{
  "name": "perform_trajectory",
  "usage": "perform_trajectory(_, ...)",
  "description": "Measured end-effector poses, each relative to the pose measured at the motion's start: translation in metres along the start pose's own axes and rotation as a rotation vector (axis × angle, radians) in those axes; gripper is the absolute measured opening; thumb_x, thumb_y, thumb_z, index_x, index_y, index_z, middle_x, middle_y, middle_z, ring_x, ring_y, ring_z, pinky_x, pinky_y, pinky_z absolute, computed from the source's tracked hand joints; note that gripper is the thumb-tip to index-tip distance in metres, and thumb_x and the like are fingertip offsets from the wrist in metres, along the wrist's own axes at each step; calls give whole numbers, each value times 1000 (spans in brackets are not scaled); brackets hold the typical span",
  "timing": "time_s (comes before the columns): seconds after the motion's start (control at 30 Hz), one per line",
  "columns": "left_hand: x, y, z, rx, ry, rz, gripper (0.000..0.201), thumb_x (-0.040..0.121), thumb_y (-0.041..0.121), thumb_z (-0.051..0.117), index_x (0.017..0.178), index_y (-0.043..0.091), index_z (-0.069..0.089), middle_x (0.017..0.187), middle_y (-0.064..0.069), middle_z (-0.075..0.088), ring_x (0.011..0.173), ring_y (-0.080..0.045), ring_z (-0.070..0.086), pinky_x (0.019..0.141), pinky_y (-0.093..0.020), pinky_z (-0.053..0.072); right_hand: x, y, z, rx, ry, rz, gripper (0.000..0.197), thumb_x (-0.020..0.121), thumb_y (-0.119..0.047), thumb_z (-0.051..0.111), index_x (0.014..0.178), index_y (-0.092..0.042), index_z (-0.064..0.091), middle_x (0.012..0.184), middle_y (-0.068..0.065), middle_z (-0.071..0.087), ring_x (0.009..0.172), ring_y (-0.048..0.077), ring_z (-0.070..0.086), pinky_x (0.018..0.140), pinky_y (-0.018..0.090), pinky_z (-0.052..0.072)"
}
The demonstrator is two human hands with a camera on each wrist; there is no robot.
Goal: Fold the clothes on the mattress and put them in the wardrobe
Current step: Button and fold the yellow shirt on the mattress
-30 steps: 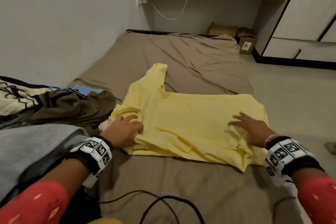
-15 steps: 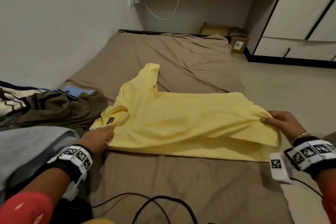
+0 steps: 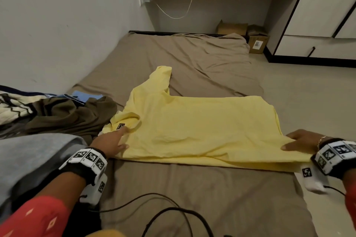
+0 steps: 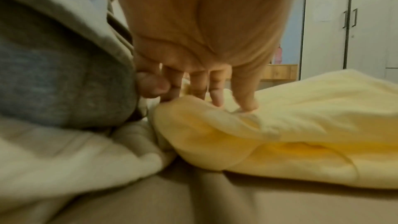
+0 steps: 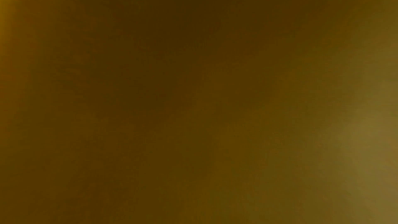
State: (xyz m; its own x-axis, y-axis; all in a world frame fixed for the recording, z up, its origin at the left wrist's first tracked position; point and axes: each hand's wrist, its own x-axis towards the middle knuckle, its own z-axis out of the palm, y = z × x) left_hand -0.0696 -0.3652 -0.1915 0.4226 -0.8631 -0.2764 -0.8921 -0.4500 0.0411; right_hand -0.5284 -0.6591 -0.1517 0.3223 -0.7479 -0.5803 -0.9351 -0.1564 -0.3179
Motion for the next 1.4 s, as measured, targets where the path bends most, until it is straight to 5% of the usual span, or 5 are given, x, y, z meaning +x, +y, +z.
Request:
perform_trajectory(0.47, -10, 27, -1, 461, -73, -131, 38, 98, 18, 36, 135, 13, 43, 144, -6, 33, 122, -28, 48, 96, -37, 44, 27, -7, 29, -314, 242, 37, 52, 81, -43, 65, 124, -20, 47, 131, 11, 47, 118, 29, 46, 96, 35, 37)
perform_trajectory(0.63, -8, 49, 16, 308, 60, 441, 72, 87, 67, 28, 141, 20, 32, 139, -8, 49, 118, -35, 54, 83, -41, 53, -4, -38, 46, -609, 424, -198, 65, 92, -49, 42, 147, -20, 20, 154, 9, 16, 140, 25, 21, 112, 35, 27)
perform_trajectory(0.83, 0, 35, 33, 262, -339, 147, 122, 52, 97, 11, 144, 24, -22, 152, 2, -27, 144, -25, -12, 115, -43, 2, -26, -21, 92, -777, -80, -168, 153, 6, -92, -23, 144, -28, -21, 147, -1, -34, 143, 24, -14, 112, 53, 3)
perform_trajectory(1.03, 5, 14, 41, 234, -156, 93, 82, 93, 53, 37, 147, 17, -14, 157, -8, -5, 145, -24, 2, 117, -34, 10, -38, 37, 68, -662, 180, -40, 73, 95, -37, 35, 145, -30, -17, 156, 8, -14, 145, 25, -3, 113, 46, 21)
perform_trajectory(1.4, 3, 8, 21, -63, -151, 91, 62, 99, 41, 28, 143, 13, -6, 156, -8, 15, 143, -22, 17, 112, -26, 16, -21, -7, -1, -625, 611, -419, 80, 58, 21, 61, 131, -9, 51, 130, 18, 55, 111, 37, 59, 78, 46, 53)
